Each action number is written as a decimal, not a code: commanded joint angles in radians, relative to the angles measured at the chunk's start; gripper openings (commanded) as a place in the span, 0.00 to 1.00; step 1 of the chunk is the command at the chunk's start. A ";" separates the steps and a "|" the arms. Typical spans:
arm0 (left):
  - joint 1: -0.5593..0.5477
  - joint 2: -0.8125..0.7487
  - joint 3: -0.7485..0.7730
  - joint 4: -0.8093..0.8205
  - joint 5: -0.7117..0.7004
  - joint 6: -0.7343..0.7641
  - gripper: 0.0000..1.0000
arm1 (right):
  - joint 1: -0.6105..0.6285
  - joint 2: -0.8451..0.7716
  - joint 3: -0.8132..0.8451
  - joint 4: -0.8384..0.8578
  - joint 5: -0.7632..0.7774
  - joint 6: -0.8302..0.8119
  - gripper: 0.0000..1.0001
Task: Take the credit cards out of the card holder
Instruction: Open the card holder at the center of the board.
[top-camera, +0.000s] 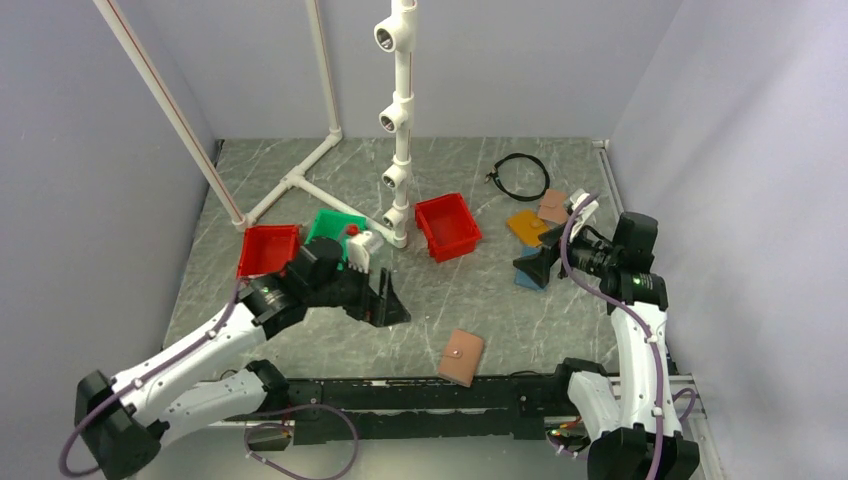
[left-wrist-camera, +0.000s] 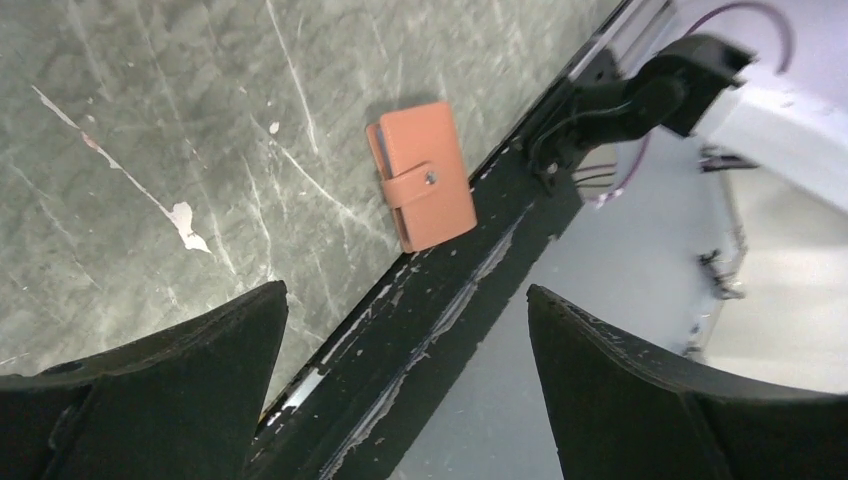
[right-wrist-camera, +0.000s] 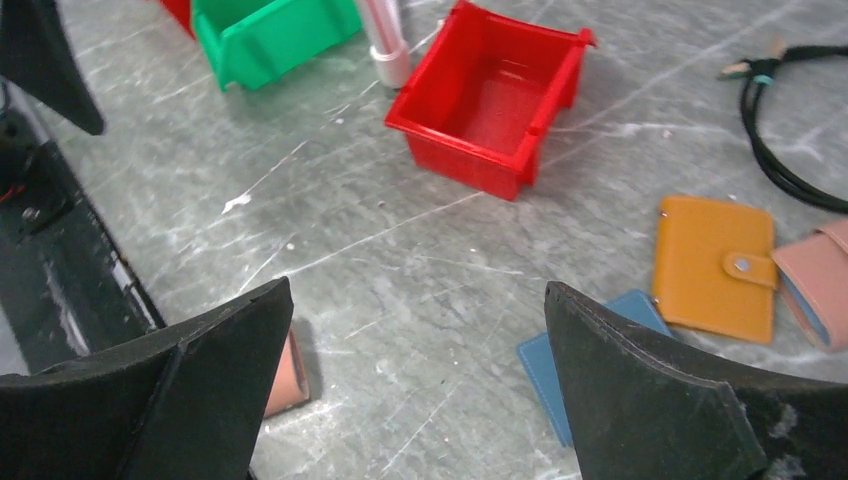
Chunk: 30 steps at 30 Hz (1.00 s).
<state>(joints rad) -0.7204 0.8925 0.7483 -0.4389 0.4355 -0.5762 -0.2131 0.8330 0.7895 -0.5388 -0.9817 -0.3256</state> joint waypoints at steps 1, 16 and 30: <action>-0.177 0.075 0.039 0.026 -0.267 -0.008 0.94 | 0.001 0.011 -0.022 -0.052 -0.167 -0.142 1.00; -0.401 0.609 0.104 0.361 -0.382 -0.185 0.78 | 0.000 0.033 -0.019 -0.111 -0.152 -0.208 1.00; -0.393 0.822 0.240 0.364 -0.353 -0.238 0.56 | 0.003 0.032 -0.013 -0.120 -0.150 -0.207 1.00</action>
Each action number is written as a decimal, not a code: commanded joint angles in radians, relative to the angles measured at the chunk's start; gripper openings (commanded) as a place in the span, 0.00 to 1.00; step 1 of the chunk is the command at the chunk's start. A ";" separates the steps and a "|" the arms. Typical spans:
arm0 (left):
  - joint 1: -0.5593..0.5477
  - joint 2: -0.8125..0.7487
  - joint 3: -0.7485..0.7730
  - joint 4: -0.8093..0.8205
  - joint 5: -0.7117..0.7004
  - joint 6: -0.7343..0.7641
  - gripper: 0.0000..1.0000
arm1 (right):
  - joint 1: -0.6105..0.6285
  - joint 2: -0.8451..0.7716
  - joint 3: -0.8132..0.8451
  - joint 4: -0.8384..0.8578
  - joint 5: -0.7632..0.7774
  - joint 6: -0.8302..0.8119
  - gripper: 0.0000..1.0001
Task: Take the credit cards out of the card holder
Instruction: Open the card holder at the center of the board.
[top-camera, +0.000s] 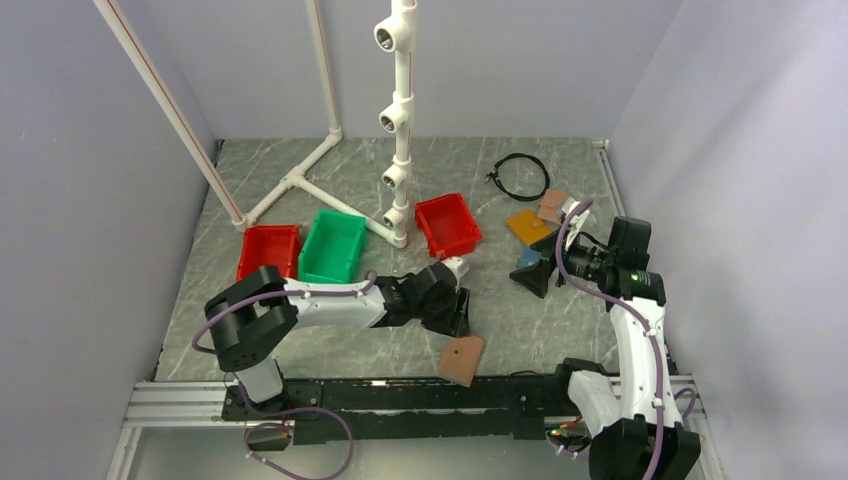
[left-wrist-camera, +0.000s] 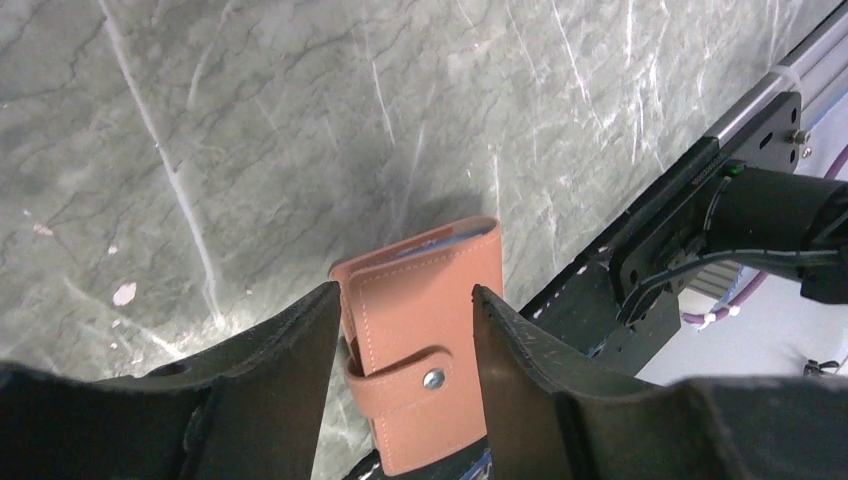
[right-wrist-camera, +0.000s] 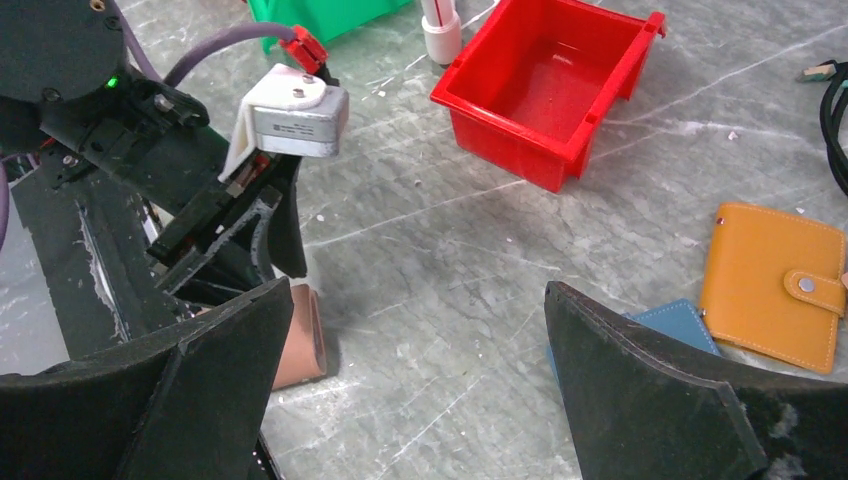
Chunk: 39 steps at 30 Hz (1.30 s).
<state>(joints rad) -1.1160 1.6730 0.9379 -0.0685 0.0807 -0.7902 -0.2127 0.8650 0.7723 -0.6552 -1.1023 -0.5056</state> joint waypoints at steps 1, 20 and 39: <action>0.004 0.050 0.058 -0.019 0.002 -0.025 0.56 | 0.002 0.001 0.005 -0.004 -0.030 -0.028 1.00; 0.004 0.128 0.109 -0.095 0.065 -0.029 0.28 | 0.007 -0.001 0.011 -0.032 -0.044 -0.051 1.00; 0.111 -0.123 -0.127 0.349 -0.112 0.002 0.00 | 0.199 0.090 -0.018 -0.006 -0.039 -0.030 1.00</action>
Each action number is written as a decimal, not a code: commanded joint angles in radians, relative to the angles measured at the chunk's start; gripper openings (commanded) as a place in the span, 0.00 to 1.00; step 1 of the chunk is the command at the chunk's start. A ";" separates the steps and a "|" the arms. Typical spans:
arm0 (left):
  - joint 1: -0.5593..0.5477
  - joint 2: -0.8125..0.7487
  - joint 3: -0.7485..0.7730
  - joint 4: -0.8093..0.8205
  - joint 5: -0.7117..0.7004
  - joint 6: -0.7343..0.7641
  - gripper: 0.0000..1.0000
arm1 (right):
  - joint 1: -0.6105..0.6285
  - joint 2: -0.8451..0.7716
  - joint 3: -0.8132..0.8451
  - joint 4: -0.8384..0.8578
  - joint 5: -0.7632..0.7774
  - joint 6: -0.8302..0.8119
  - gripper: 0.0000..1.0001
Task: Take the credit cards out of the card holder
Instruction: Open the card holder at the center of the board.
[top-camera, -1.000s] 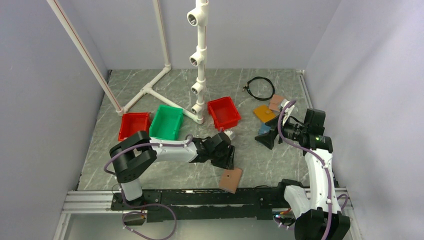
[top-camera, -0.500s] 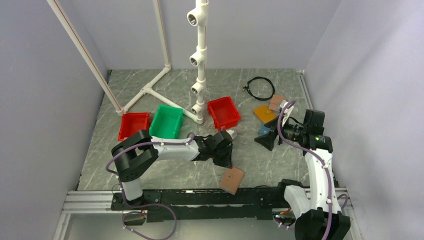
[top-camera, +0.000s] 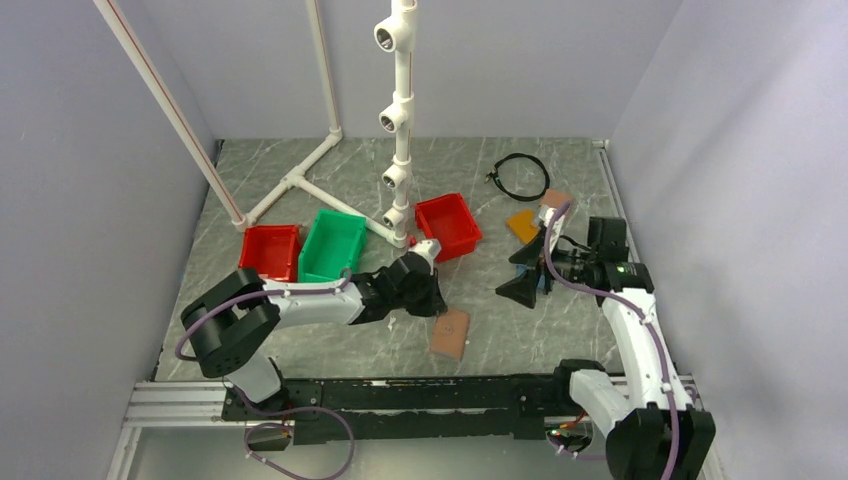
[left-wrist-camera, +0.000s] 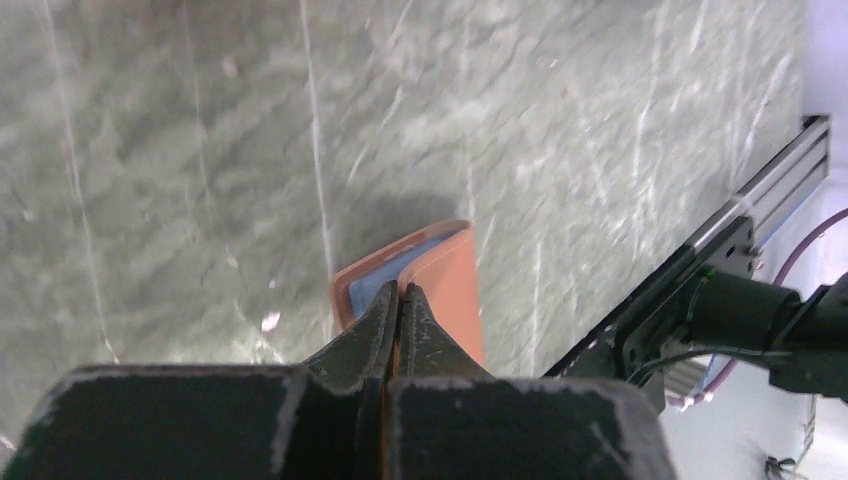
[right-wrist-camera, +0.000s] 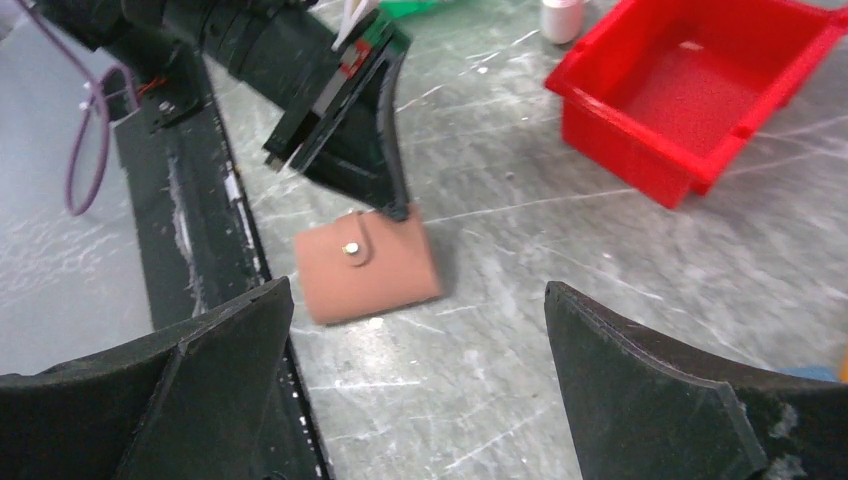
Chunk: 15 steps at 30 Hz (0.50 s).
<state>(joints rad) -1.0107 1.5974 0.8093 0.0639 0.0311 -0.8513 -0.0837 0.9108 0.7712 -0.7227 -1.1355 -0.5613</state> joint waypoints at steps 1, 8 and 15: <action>0.006 -0.048 0.003 0.239 -0.055 0.090 0.00 | 0.104 0.065 -0.018 0.074 0.014 0.035 1.00; 0.007 -0.068 -0.040 0.434 0.083 0.278 0.00 | 0.236 0.216 0.029 0.056 0.121 0.022 1.00; 0.006 -0.135 -0.053 0.414 0.166 0.446 0.00 | 0.252 0.243 0.029 0.037 0.147 -0.026 1.00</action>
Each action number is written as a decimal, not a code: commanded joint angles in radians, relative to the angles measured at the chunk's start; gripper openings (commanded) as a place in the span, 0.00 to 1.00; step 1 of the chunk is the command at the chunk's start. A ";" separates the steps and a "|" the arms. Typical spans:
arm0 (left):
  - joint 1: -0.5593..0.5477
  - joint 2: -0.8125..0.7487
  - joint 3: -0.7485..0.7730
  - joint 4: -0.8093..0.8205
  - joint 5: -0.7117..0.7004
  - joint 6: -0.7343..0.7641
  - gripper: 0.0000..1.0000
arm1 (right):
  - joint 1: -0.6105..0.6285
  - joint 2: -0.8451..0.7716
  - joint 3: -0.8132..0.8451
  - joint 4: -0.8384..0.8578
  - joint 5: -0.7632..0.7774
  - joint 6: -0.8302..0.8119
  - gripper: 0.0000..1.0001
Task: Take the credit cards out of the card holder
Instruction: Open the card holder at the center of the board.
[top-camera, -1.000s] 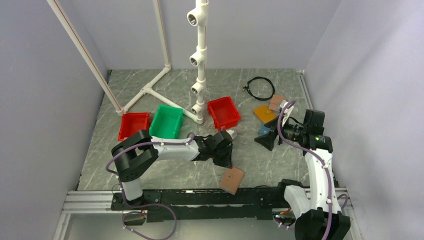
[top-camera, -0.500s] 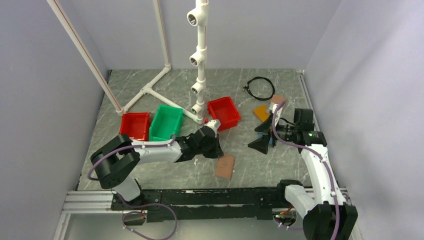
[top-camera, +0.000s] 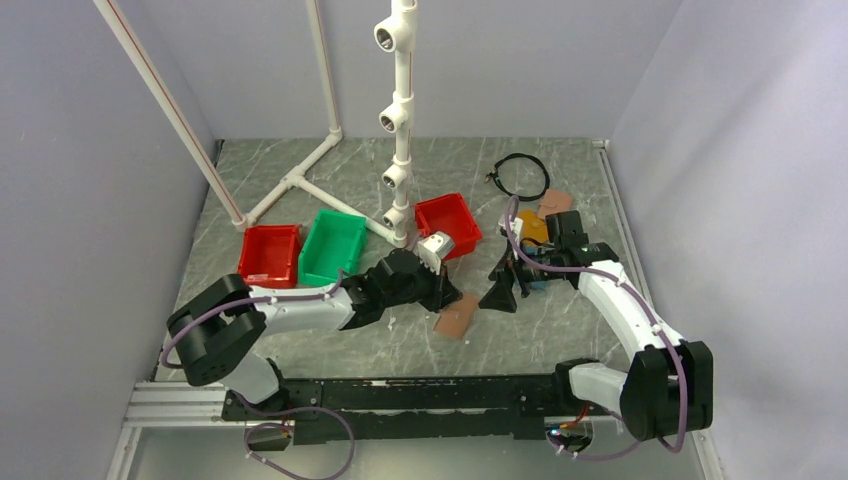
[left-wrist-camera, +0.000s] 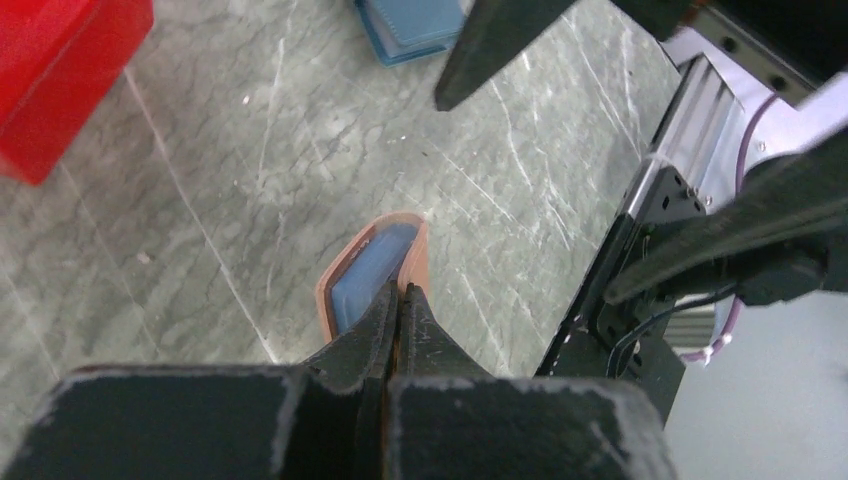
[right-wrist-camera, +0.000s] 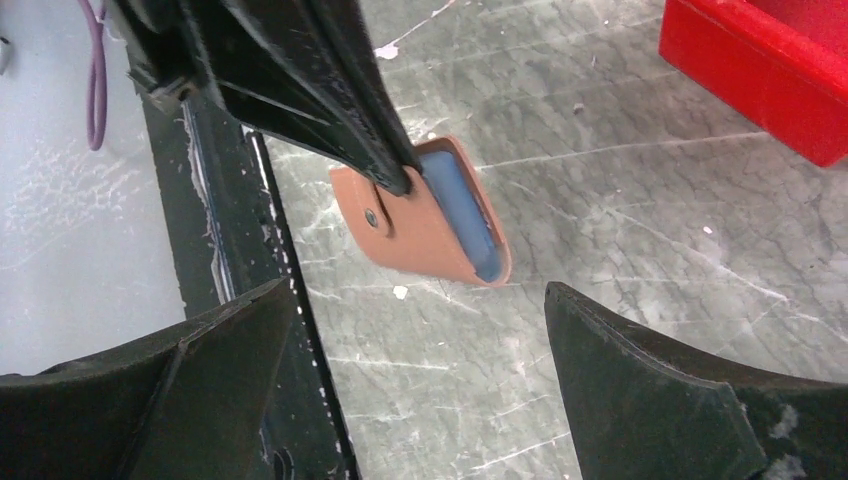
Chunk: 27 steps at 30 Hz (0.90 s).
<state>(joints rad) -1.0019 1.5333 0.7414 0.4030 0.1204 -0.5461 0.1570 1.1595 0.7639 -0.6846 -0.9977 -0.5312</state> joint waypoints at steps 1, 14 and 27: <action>-0.003 -0.080 0.021 0.064 0.092 0.164 0.00 | 0.022 -0.001 0.035 -0.005 0.014 -0.071 1.00; -0.002 -0.131 0.040 0.047 0.277 0.300 0.00 | 0.146 0.010 0.020 0.011 0.086 -0.177 1.00; -0.003 -0.130 0.028 0.157 0.342 0.245 0.00 | 0.207 0.012 0.034 -0.073 -0.025 -0.305 0.83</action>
<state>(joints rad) -1.0027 1.4441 0.7410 0.4461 0.4316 -0.2905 0.3588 1.1828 0.7639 -0.7219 -0.9504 -0.7776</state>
